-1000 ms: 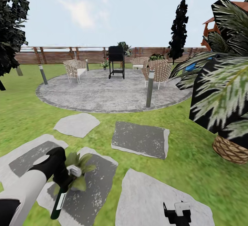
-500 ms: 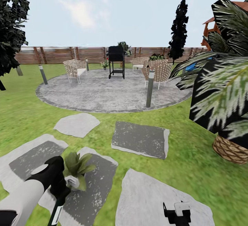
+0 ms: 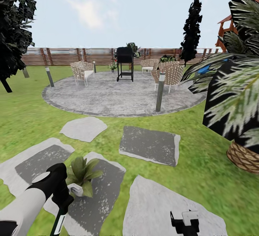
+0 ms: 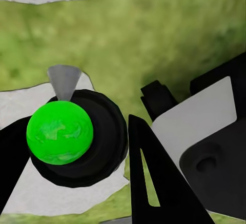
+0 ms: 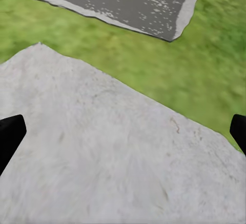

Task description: Pick up the pesticide atomizer in the garden and spray insectifuge to fully cover both potted plants in the garden.

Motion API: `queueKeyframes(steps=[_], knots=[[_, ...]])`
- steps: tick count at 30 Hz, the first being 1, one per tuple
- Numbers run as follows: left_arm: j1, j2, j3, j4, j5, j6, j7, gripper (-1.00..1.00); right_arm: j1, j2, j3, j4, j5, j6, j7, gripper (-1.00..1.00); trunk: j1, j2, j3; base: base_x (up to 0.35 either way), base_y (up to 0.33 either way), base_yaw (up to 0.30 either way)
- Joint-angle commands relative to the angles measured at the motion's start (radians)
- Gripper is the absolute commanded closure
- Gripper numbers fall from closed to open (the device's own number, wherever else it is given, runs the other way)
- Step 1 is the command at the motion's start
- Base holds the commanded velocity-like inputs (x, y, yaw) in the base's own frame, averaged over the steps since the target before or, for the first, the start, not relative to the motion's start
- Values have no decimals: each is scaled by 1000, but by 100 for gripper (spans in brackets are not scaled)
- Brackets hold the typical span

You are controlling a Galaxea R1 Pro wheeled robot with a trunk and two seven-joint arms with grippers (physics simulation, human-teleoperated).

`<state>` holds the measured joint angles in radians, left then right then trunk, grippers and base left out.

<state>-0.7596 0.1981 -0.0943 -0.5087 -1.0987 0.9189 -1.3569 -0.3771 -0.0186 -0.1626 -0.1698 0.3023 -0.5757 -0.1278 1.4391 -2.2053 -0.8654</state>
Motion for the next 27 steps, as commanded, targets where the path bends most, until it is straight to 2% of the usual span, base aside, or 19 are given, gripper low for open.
queueKeyframes(steps=[1, 16, 27], knots=[[-1, 1, -3, -2, -6, 11, -10, 100, -1, 0, -4, 1, 11, -3, -6, -100, 4, -8, -5, 0, 0, 0], [-1, 1, -3, -2, -7, 11, -9, 100, -1, 0, -4, 1, 11, -3, -6, -100, 61, -113, -76, 0, 0, 0], [-1, 1, -1, -5, -6, 10, -8, 100, -1, 0, -4, 1, 11, -3, -6, -100, 61, -113, -77, 1, 0, 0]])
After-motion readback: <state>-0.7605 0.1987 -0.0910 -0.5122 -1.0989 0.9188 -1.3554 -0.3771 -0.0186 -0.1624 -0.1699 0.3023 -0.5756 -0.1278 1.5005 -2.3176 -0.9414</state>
